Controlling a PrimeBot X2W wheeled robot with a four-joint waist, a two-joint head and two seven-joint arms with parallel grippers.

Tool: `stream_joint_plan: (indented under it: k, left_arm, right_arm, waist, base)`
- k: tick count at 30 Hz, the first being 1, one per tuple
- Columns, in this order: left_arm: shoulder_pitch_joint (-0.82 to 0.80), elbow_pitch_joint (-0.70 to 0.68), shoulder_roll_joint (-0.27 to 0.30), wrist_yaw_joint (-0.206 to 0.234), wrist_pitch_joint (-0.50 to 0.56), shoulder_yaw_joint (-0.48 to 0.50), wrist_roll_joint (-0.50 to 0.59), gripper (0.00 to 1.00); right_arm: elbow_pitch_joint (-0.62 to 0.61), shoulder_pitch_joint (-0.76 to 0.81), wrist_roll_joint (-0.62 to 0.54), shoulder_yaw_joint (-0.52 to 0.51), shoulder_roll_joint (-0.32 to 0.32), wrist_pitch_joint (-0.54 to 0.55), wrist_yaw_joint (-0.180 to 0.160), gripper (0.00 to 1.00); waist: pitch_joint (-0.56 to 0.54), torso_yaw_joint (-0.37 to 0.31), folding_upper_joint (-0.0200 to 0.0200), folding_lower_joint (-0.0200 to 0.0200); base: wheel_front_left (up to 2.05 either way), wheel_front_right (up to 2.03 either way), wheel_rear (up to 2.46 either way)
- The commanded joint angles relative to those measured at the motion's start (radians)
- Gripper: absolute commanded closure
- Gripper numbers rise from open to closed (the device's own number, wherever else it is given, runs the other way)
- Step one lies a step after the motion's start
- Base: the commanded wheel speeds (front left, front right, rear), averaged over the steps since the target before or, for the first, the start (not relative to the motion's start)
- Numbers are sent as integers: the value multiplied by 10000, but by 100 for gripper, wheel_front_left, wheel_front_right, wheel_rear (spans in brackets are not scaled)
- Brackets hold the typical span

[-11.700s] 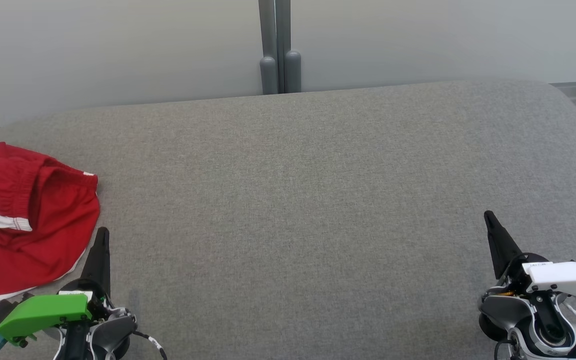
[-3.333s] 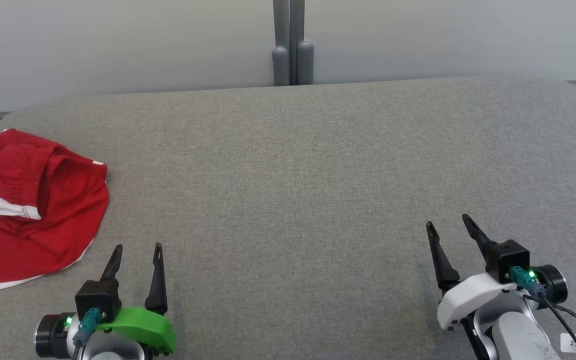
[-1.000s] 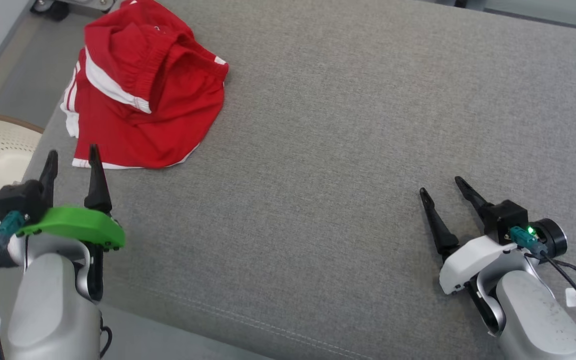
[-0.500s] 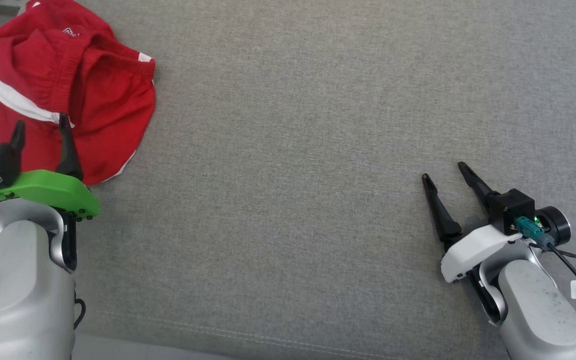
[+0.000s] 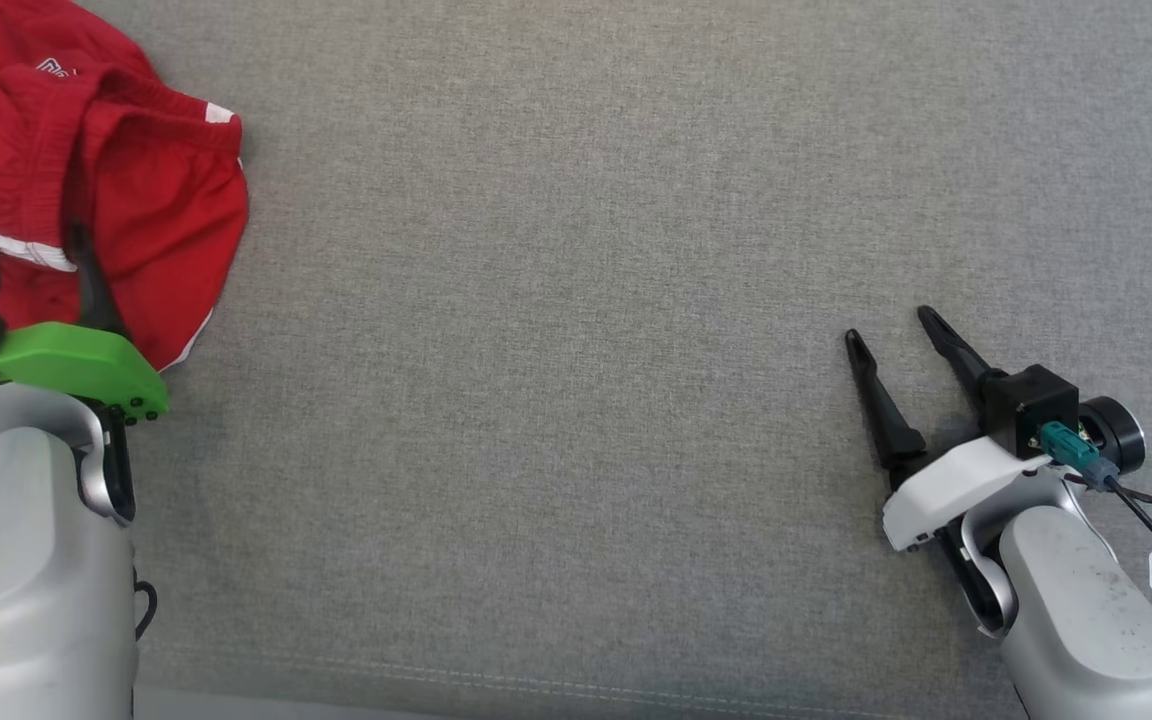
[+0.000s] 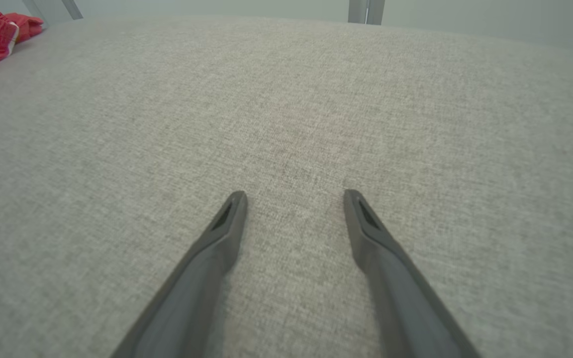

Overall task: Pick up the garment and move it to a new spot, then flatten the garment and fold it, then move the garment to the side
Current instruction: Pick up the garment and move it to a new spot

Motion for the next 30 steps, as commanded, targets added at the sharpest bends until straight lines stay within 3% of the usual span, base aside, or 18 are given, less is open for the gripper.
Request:
stream_joint_plan:
  k: [1, 21, 22, 23, 30]
  left_arm:
    - [-166, -8, 87, 81, 4, 105, 71, 0]
    - [-1057, 1019, 680, 61, 6, 807, 149, 0]
    - [-1103, 1045, 701, 63, 6, 823, 153, 58]
    - [-1119, 1074, 692, 50, 6, 818, 176, 100]
    - [-996, 357, 382, 32, 4, 774, 364, 100]
  right_arm:
    - [415, 143, 72, -57, -162, 183, -45, 0]
    - [755, 39, 280, -250, -93, 250, -106, 0]
    - [773, 38, 289, -264, -84, 254, -106, 0]
    - [790, 42, 289, -274, -76, 256, -108, 0]
    - [941, 326, 298, -294, 163, 256, -103, 0]
  waist:
    - [123, -104, 0, 0]
    - [798, -996, 0, 0]
    - [808, -1016, 0, 0]
    - [812, -1029, 0, 0]
    - [479, -865, 0, 0]
  base:
    - [0, 0, 0]
    - [0, 0, 0]
    - [0, 0, 0]
    - [0, 0, 0]
    - [0, 0, 0]
